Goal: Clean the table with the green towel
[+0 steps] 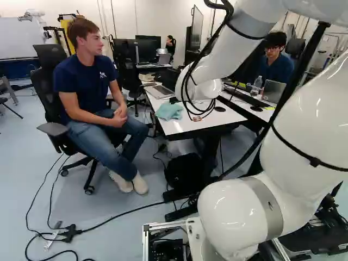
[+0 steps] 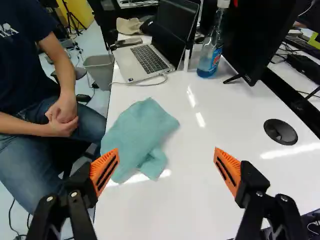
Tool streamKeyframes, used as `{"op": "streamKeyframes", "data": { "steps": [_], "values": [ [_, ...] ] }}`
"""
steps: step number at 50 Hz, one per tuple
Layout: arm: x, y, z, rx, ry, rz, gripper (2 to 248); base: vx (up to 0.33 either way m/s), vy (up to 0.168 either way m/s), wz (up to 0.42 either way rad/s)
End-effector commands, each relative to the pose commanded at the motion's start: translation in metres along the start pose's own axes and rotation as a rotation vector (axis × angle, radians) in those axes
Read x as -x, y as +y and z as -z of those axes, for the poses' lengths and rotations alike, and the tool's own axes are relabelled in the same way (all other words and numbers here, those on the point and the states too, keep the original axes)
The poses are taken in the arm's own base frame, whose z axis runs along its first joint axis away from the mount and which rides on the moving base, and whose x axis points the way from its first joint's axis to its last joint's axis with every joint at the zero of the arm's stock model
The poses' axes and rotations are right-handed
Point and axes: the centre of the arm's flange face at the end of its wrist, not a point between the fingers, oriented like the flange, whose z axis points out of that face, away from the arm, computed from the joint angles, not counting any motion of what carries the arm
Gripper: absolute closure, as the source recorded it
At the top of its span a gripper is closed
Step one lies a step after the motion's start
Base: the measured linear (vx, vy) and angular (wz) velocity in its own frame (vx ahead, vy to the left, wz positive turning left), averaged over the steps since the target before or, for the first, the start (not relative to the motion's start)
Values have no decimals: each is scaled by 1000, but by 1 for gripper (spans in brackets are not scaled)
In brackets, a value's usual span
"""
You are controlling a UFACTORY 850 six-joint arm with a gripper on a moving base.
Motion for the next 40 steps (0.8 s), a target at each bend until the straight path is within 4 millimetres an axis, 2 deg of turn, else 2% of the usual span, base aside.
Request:
{"op": "streamKeyframes", "data": {
  "steps": [23, 40],
  "values": [
    [62, 8, 30, 10, 96, 8, 3, 0, 0, 0],
    [97, 12, 49, 13, 149, 12, 3, 0, 0, 0]
  ]
}}
